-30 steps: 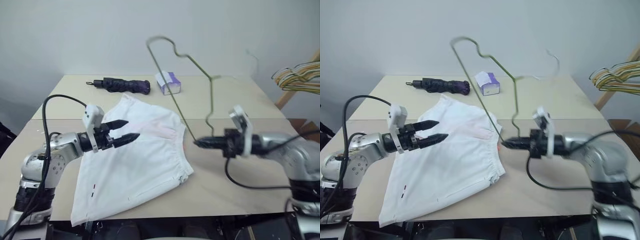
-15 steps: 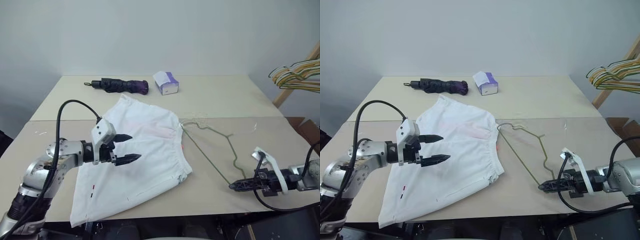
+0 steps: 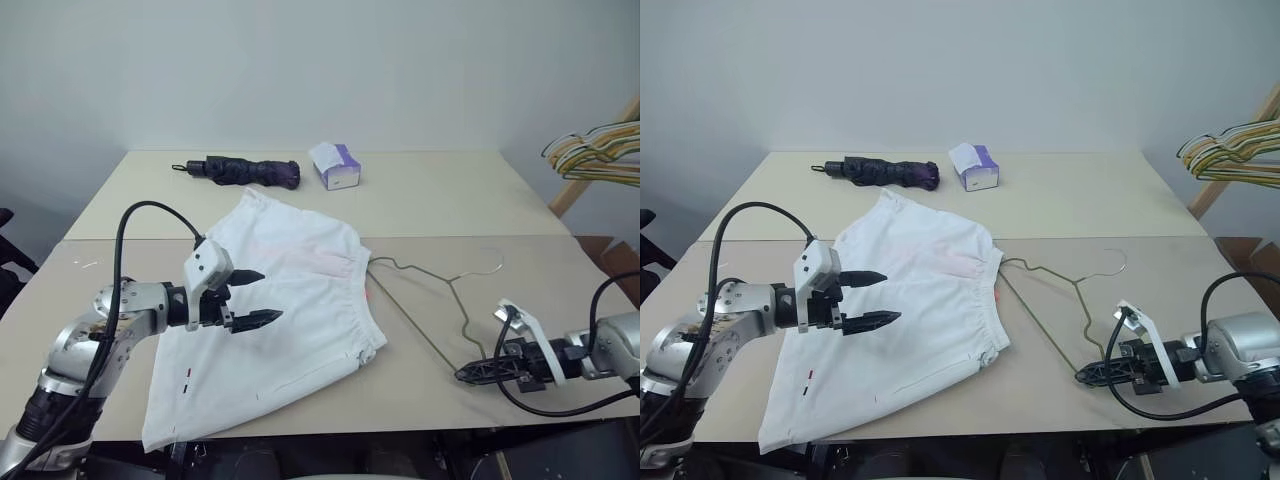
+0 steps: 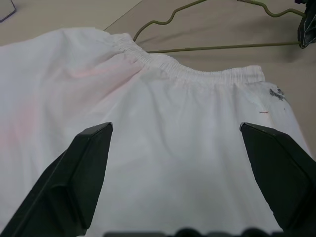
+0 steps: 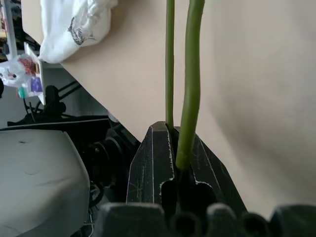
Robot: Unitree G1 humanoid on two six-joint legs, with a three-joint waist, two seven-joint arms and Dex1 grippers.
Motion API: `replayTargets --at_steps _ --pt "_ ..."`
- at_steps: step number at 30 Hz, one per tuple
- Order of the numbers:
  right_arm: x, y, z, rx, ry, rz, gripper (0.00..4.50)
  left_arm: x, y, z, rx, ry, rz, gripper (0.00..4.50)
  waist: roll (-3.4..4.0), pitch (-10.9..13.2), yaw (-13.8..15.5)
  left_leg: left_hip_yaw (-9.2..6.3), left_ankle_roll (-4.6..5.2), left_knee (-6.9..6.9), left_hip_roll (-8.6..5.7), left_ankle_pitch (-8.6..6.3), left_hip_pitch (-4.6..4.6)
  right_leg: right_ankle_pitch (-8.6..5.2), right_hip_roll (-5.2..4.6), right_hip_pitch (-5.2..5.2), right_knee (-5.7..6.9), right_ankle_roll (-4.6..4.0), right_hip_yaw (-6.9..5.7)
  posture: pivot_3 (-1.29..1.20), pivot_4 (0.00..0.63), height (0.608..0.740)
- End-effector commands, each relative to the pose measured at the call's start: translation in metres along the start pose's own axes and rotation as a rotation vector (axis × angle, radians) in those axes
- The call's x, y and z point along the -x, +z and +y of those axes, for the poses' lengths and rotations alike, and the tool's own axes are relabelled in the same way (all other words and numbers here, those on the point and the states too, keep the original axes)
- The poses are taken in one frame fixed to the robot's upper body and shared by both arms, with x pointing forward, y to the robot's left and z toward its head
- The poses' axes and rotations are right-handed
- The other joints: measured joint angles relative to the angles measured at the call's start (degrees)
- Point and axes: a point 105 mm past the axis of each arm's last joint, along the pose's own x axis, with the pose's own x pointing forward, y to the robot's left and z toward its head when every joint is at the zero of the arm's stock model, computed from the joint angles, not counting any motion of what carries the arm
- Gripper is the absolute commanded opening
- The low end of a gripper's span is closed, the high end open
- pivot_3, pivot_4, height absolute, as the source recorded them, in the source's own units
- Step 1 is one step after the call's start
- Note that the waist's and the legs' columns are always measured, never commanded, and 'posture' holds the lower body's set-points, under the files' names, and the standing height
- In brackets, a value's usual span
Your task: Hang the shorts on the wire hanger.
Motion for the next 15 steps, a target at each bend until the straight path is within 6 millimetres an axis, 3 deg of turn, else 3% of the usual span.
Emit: replayTargets --at_steps 1,9,15 --pt "0.005 0.012 0.016 0.081 0.054 -0.027 0.0 0.003 0.011 -0.002 -0.046 0.0 -0.027 4.46 0.0 0.0 0.0 0.0 0.0 0.0 0.0 0.0 0.0 0.0 0.0 0.0 0.0 0.0 0.0 0.04 0.0 0.74" --pt "0.007 -0.001 0.031 0.235 0.099 0.072 0.0 0.0 0.006 -0.003 -0.049 0.008 -0.019 4.46 0.01 0.0 0.1 0.0 0.0 0.0 0.0 0.0 0.01 0.0 0.0 0.0 0.0 0.01 0.0 0.04 0.0 0.74" --pt "0.003 0.009 0.021 0.175 0.054 0.085 0.0 -0.004 0.005 -0.004 -0.053 0.01 -0.021 4.46 0.0 0.0 -0.1 0.0 0.0 0.05 0.0 0.0 0.05 0.0 0.0 0.03 0.04 0.01 0.0 0.04 0.0 0.74"
